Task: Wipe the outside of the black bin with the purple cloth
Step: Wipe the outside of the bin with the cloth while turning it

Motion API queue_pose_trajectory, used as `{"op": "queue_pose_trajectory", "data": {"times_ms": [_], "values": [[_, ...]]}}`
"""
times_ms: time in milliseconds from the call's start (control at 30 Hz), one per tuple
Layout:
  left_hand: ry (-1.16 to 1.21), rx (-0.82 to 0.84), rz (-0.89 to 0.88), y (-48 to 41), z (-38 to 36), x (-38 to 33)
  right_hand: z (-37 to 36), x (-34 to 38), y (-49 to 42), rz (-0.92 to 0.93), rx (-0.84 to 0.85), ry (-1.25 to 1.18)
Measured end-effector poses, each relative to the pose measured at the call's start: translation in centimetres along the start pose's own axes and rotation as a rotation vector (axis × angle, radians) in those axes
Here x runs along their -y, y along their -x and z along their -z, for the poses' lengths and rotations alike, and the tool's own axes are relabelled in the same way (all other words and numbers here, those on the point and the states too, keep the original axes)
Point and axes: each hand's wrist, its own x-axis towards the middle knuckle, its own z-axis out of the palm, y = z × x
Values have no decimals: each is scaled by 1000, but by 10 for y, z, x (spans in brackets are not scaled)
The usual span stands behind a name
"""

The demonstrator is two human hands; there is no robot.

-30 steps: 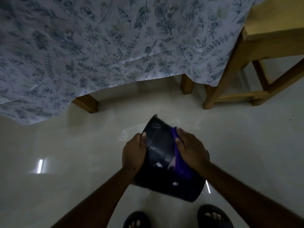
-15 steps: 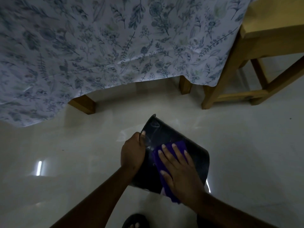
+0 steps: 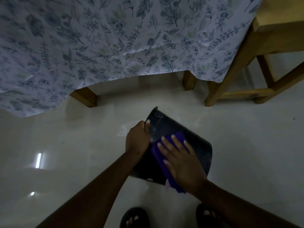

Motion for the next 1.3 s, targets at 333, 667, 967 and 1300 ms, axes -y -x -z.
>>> {"op": "queue_pose_trajectory", "data": {"times_ms": [333,667,967,1300], "values": [[-39,55,52,-13,1,-7,-10,7,8,-13,-2,79],[-45,64,18,-15,3,-11,12,-15,-51,-306,4,-91],[252,276,-22,-11,21,-8,9,-23,-28,-100,-34,-49],[5,49,-117,-3,12,4,-4,2,-1,-44,-19,31]]}}
